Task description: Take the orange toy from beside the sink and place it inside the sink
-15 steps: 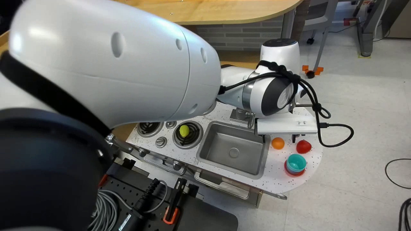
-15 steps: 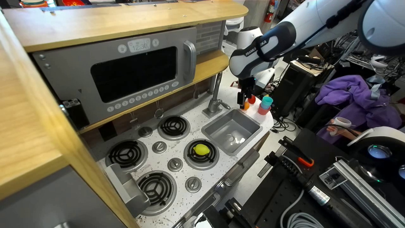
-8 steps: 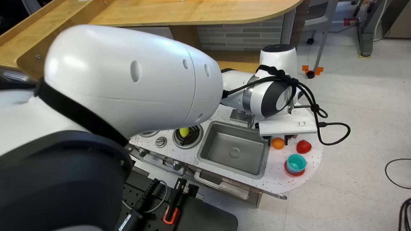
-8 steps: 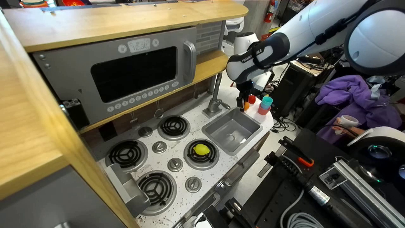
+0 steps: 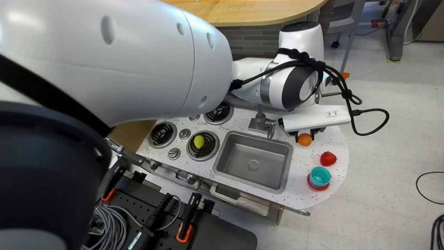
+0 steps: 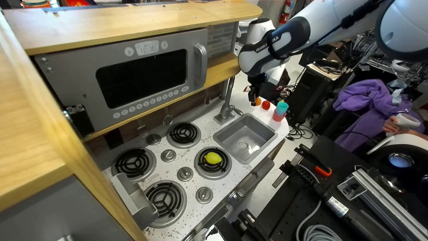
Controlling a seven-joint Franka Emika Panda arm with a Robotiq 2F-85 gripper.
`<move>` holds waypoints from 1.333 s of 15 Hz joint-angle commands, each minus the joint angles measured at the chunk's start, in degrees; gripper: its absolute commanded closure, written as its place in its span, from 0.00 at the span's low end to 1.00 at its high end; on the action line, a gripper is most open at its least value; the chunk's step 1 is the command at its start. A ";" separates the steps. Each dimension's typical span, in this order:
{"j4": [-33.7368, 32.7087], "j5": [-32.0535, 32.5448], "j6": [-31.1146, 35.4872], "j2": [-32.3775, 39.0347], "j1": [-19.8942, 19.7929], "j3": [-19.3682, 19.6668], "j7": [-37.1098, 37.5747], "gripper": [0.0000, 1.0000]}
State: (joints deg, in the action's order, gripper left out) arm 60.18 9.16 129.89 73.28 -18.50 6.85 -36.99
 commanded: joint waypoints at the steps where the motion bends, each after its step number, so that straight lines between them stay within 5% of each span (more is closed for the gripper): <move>1: 13.55 1.28 5.17 -10.22 1.25 -0.54 -2.06 0.81; 14: 46.40 2.35 12.09 -27.84 4.03 -2.48 -0.21 0.81; 20: 61.02 3.17 16.61 -34.59 8.23 -0.60 11.33 0.81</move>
State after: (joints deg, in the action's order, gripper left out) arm 112.41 10.06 142.59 43.81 -12.67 4.62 -32.57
